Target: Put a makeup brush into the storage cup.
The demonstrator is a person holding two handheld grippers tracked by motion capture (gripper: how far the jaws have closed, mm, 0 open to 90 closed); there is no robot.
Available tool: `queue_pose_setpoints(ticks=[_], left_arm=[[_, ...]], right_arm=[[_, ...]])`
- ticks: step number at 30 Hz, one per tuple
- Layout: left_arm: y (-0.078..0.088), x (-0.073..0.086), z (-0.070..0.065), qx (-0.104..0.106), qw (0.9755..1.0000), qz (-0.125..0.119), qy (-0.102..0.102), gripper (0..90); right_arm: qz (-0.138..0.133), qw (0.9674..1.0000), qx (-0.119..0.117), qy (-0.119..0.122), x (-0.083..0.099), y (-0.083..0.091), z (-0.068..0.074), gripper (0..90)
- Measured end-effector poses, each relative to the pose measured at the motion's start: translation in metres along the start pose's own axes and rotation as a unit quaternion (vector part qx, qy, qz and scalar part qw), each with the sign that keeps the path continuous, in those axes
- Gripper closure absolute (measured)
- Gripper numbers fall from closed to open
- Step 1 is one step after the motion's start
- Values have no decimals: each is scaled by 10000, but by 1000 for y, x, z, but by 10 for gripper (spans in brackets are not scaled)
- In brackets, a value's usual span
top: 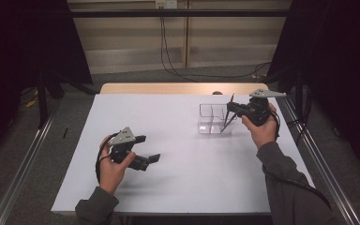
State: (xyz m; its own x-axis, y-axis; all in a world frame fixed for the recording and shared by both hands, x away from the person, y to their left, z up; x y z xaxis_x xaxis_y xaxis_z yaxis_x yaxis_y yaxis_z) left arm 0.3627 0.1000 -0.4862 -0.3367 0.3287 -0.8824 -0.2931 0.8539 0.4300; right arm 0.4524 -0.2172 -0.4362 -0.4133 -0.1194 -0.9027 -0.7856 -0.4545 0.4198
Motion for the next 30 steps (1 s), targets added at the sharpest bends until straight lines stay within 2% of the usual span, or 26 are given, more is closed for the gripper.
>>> queue_pose_setpoints(ticks=[30], left_arm=[[3,3,1,-8,10000,6,18,41]], right_arm=[[128,9999,16,27,9,-4,0,831]])
Point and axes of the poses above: each handheld gripper's, and its own axes: y roughly backward along the jaws, x roughly out of its underside, z roughly to its left, the point moved 9 cm from there along -y, roughly forward along the jaws, and after that the axes turned 7 degrees about x, right-handed, at the moved point
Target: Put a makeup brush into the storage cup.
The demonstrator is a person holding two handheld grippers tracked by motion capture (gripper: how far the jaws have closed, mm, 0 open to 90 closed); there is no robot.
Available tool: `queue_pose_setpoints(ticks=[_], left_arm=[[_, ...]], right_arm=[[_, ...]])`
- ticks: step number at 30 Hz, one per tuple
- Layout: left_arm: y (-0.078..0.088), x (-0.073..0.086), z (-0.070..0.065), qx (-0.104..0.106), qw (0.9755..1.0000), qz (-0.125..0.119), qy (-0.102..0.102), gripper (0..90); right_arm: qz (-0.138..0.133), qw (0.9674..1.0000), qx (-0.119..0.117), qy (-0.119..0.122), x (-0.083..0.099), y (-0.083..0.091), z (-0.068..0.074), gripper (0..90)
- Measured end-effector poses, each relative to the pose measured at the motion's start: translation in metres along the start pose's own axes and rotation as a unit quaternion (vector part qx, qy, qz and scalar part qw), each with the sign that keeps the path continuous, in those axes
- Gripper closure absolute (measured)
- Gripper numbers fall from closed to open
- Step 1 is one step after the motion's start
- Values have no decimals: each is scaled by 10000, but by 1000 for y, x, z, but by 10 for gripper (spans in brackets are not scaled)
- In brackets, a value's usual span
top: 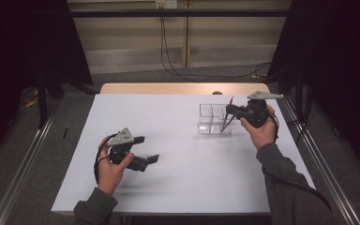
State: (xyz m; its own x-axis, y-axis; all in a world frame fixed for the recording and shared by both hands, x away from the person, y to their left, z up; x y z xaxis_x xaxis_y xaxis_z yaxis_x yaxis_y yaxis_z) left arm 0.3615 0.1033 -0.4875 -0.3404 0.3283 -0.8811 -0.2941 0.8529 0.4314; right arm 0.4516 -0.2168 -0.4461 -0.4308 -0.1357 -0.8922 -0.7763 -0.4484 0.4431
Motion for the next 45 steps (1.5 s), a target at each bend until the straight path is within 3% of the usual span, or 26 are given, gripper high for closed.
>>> queue_pose_setpoints(ticks=[9,17,28,37,45], left_arm=[[2,1,0,22,10000,-9,7,41],[5,1,0,-23,10000,-13,6,41],[6,2,-1,-51,10000,26,-15,41],[6,2,-1,-54,10000,21,7,41],[6,3,0,-56,10000,29,-1,41]], right_arm=[[7,10000,-36,-27,1,-2,1,801],[-164,9998,-80,16,-5,-1,6,589],[-260,9995,-183,11,-6,2,10,456],[-362,9992,-134,78,-7,4,8,321],[-292,9993,-219,48,-4,6,10,260]])
Point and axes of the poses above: each handheld gripper's, and its own axes: y roughly backward along the jaws, x roughly out of its underside, z roughly to its left, the point moved 9 cm from there along -y, roughly forward along the jaws, and after that the axes turned 7 degrees about x, right-handed, at the moved point
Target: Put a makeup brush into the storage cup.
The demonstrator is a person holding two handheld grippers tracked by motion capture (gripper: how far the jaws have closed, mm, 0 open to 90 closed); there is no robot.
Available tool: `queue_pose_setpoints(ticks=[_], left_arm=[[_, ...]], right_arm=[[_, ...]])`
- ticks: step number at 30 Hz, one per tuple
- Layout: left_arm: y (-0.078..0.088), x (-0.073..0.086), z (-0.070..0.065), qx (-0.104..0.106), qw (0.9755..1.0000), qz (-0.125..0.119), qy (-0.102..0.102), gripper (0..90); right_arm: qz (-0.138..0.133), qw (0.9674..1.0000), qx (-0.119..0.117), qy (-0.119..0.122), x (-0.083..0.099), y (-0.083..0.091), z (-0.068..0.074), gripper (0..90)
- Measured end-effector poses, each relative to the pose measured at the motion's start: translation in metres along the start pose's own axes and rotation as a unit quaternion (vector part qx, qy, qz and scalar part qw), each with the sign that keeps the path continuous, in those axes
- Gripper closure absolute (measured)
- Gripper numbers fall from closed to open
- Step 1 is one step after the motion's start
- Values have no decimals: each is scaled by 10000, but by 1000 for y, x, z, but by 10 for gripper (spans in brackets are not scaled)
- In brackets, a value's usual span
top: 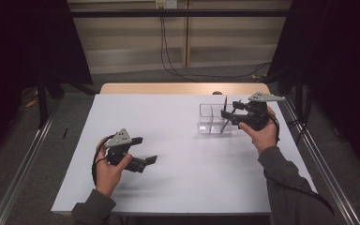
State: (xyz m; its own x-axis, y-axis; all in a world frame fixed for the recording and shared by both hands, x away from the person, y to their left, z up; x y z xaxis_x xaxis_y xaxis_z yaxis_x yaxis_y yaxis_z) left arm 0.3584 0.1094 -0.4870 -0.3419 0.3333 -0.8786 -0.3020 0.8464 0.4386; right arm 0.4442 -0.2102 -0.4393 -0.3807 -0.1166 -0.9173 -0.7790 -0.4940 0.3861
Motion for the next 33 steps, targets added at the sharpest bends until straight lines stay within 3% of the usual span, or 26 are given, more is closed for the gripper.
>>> queue_pose_setpoints(ticks=[14,33], left_arm=[[-2,-1,-1,53,10000,-40,17,41],[1,-1,-2,46,9999,-91,17,41]], right_arm=[[-13,10000,10,64,0,4,3,221],[-41,9998,-194,83,4,14,15,204]])
Point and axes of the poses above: each handheld gripper's, and its own axes: y roughly backward along the jaws, x roughly out of its underside, z roughly to its left, the point moved 9 cm from there along -y, roughly forward along the jaws, and after that the axes turned 7 degrees about x, right-handed, at the moved point
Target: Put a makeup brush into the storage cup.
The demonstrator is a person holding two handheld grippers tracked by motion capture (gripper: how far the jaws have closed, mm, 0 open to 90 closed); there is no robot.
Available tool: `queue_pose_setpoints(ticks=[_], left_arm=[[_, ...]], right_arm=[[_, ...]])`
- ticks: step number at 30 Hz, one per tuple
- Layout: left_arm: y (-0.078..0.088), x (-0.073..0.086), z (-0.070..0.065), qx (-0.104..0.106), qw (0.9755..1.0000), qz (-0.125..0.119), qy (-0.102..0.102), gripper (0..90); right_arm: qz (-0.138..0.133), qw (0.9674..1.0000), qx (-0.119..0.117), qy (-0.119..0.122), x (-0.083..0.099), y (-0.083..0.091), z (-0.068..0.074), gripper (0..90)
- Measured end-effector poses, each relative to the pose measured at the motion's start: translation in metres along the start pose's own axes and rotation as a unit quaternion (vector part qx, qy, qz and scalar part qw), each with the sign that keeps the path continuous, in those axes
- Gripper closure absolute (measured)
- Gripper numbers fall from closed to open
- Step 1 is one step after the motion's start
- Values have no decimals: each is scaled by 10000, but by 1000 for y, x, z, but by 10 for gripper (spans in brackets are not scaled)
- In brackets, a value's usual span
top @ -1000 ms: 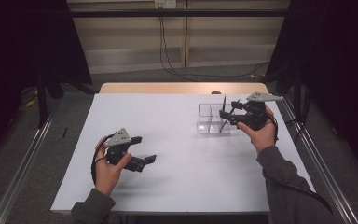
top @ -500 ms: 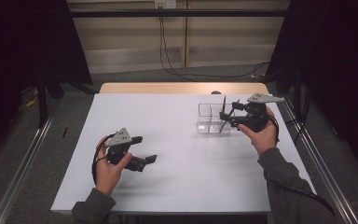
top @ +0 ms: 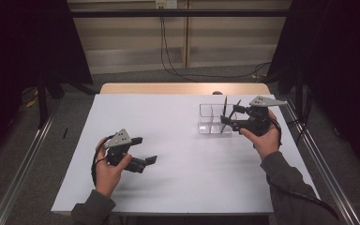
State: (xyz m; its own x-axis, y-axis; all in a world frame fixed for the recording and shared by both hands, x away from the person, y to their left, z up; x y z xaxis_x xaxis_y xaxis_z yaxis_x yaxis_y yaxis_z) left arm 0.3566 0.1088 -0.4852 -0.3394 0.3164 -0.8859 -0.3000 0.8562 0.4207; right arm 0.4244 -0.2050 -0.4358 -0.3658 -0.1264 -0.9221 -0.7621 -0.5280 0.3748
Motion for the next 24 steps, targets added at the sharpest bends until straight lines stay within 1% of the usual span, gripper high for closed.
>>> queue_pose_setpoints(ticks=[2,5,9,13,15,18,23,24], left_arm=[[1,1,1,-50,10000,51,-9,41],[1,1,0,-6,10000,6,6,41],[2,1,0,-16,10000,-12,-2,41],[3,1,0,-46,10000,-2,17,41],[3,0,0,-12,10000,-29,-5,41],[4,0,1,-40,10000,-39,-10,41],[4,0,1,-41,10000,-54,-4,40],[5,0,1,-51,10000,-55,8,41]], right_arm=[[-26,10000,-19,36,-1,1,2,204],[-41,10000,-44,38,-2,3,4,202],[-78,9999,-89,40,-2,6,5,200],[-88,9999,-84,54,-1,8,6,199],[-93,9999,-82,34,0,9,6,199],[-126,9999,-75,9,0,11,6,197],[-111,9998,-107,96,2,13,8,197],[-98,9999,-86,79,3,13,8,196]])
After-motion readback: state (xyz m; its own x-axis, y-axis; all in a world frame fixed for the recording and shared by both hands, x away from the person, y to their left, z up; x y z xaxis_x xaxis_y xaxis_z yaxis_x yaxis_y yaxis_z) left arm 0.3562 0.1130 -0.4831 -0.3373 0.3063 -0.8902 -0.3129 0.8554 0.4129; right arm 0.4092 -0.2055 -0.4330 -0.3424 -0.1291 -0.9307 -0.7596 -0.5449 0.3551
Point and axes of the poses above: each handheld gripper's, and its own axes: y roughly backward along the jaws, x roughly out of its underside, z roughly to its left, the point moved 9 cm from there along -y, roughly forward along the jaws, and after that the axes turned 7 degrees about x, right-handed, at the moved point
